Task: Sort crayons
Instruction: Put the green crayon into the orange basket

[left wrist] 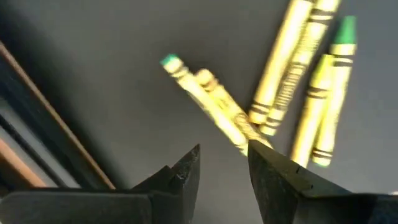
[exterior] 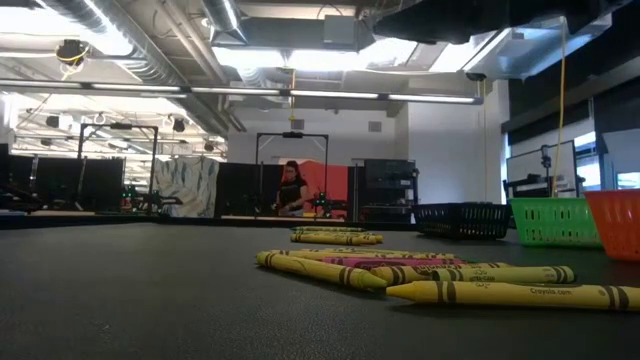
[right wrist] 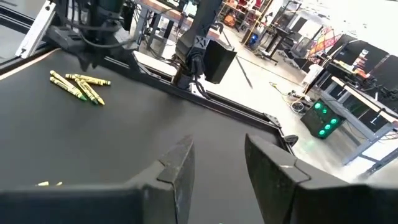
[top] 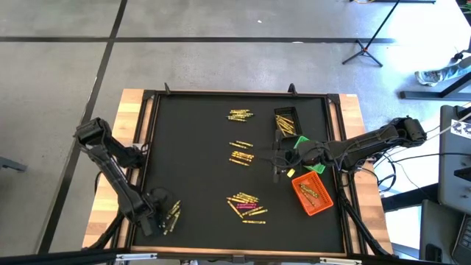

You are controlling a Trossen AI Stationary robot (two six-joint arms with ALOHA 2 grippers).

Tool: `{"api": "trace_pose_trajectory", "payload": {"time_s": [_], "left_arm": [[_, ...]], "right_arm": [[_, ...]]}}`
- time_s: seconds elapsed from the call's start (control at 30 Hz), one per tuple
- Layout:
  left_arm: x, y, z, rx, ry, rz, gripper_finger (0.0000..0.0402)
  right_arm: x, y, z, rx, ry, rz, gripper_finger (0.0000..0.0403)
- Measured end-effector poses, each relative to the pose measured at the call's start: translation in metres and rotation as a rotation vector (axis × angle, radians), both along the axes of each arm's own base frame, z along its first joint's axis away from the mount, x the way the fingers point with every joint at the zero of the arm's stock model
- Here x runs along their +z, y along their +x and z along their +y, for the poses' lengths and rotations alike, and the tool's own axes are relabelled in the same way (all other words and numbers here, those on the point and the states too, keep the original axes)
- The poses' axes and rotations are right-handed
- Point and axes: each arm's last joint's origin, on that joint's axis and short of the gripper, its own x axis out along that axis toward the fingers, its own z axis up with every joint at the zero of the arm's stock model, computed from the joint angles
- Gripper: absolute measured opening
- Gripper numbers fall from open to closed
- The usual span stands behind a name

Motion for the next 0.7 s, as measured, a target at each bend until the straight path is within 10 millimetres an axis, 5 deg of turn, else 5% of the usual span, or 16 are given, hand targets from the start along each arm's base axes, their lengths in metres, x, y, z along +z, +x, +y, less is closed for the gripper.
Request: {"api": "trace_pose_trajectory", "payload": {"time_s": [0.7], "left_arm": [[-0.013, -0.006, 0.008, 0.007, 0.013, 0.044, 0.0118]], "right_arm": [[-0.004, -0.001, 0.0, -0.005, 0.021, 0.038, 0.0138]]}}
